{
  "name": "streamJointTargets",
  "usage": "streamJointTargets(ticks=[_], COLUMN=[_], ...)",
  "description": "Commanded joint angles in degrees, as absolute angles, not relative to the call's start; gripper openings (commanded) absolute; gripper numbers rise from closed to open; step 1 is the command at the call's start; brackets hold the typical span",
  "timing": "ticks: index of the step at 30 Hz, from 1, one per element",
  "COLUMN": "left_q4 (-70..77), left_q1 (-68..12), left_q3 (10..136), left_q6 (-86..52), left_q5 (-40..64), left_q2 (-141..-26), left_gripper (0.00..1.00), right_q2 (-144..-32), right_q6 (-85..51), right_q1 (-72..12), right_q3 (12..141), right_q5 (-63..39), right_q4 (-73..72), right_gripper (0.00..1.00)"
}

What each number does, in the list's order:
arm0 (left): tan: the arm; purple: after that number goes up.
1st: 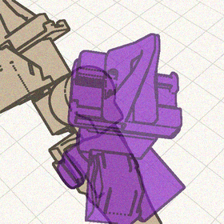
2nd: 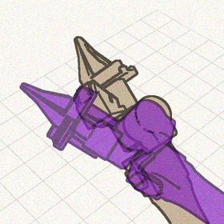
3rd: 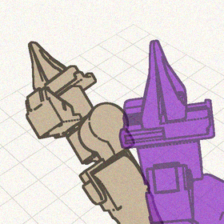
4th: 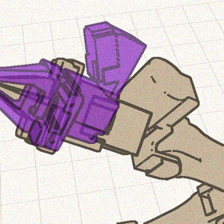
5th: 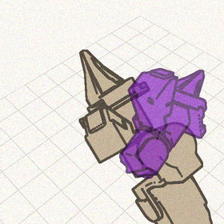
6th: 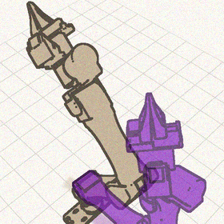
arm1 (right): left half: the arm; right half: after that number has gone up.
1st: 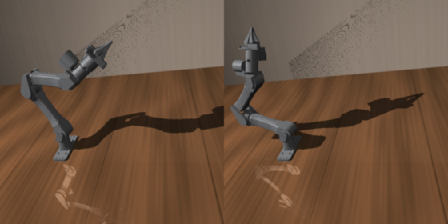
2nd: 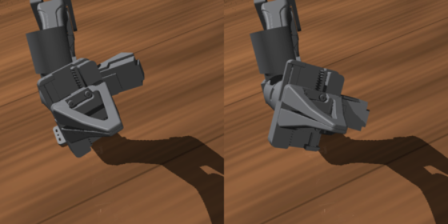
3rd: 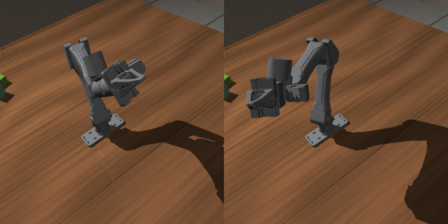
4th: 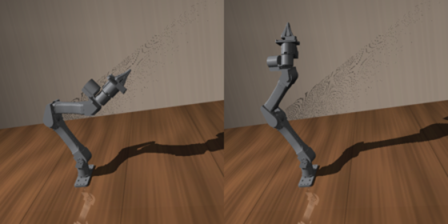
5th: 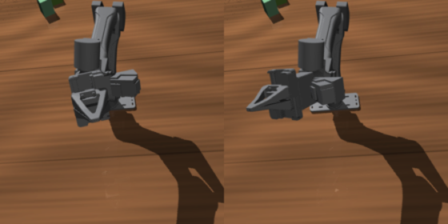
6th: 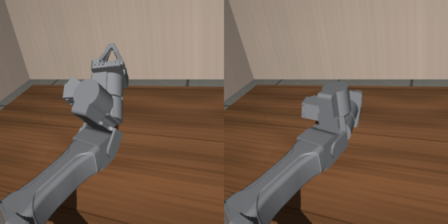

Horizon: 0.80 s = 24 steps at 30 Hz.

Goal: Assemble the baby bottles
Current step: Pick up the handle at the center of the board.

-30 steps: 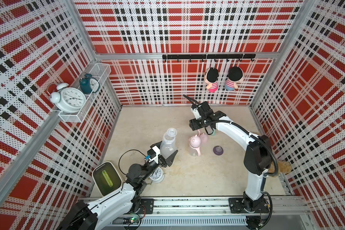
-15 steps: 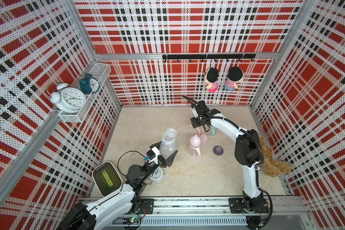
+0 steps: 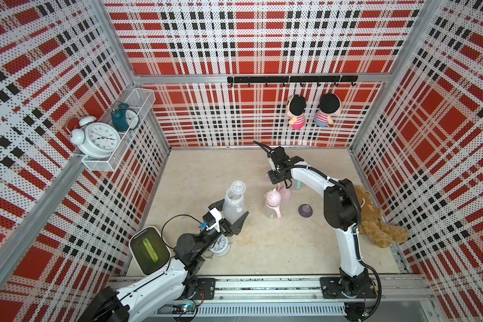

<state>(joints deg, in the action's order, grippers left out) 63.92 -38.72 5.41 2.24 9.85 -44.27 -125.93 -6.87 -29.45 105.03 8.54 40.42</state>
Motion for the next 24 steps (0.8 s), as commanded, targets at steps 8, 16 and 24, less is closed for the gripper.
streamJointTargets(ticks=[8, 16, 24], left_q4=[66.4, 65.6, 64.2], left_q1=[-39.6, -39.6, -39.6], left_q3=[5.8, 5.5, 4.6], left_q6=[3.4, 3.6, 4.0], left_q5=[8.3, 7.5, 6.7], left_q2=[-44.1, -43.1, -41.8], left_gripper=[0.00, 0.00, 0.00], right_q2=[-128.8, -129.0, -126.2], right_q6=[-6.3, -6.3, -6.5], right_q1=[-29.3, -29.4, -29.4], right_q3=[104.3, 104.7, 106.2], right_q5=[11.2, 12.9, 14.5], right_q4=[39.0, 38.1, 37.9], right_gripper=[0.26, 0.14, 0.07])
